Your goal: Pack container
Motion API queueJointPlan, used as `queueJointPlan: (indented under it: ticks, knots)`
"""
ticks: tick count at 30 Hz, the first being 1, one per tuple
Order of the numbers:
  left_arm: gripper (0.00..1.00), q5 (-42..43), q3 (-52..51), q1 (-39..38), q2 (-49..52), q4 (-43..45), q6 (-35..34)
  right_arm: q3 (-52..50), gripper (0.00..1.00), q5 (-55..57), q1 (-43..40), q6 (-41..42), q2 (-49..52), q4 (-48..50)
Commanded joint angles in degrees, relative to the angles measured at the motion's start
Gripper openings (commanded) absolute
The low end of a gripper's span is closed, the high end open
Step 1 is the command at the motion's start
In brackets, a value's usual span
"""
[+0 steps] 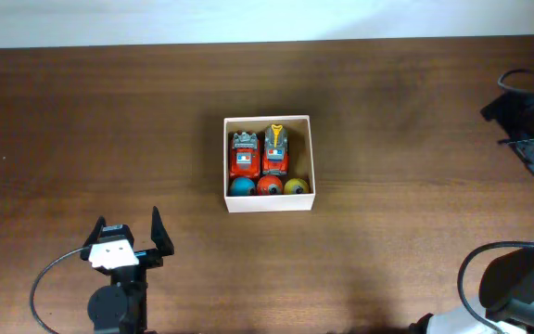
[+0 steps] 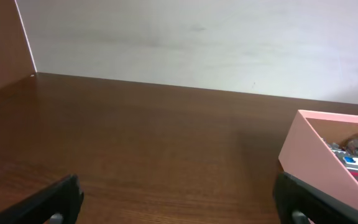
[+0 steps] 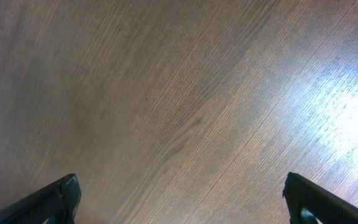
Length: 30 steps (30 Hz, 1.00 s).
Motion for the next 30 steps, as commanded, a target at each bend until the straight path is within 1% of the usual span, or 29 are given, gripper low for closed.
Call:
queueJointPlan:
  ticks: [1,10,13,16,18,21,24,26,30]
  knots:
    - [0.99,0.5,-0.1,-0.2,-0.5,-0.3,0.7,-0.2,0.99,-0.1,0.0,0.5,0.0,0.0]
    - [0.99,0.5,-0.1,-0.2,-0.5,-0.3,0.7,-0.2,0.99,-0.1,0.3,0.5,-0.2,0.0]
    - [0.99,0.5,-0.1,-0.2,-0.5,-0.3,0.7,-0.2,0.99,-0.1,0.9,0.5,-2.6,0.0]
    - [0.99,0.5,-0.1,-0.2,-0.5,-0.3,0.7,-0.2,0.99,3.3,2.6,0.0,-7.3,-0.1]
    - [0.99,0.5,-0.1,-0.2,-0.5,-0.3,0.7,-0.2,0.99,6.4,4.6,0.1,-12.1,-0.1]
    - [0.99,0.5,-0.1,-0.2,-0.5,-0.3,0.7,-0.2,0.99,6.6,8.2,0.1,-17.5,-0.1]
    - [0.99,0.5,-0.1,-0.2,-0.5,-0.3,0.7,-0.2,0.99,7.1,14.3,-0.2,-23.1,0.0]
    - [0.99,0.5,-0.1,-0.2,-0.5,-0.3,0.7,-0.2,0.99,11.2,18.3,-1.8,-26.1,-0.1]
    - [0.99,0.5,-0.1,-0.2,-0.5,-0.3,0.7,-0.2,0.99,17.2,26.9,-1.9,-32.3,-0.3]
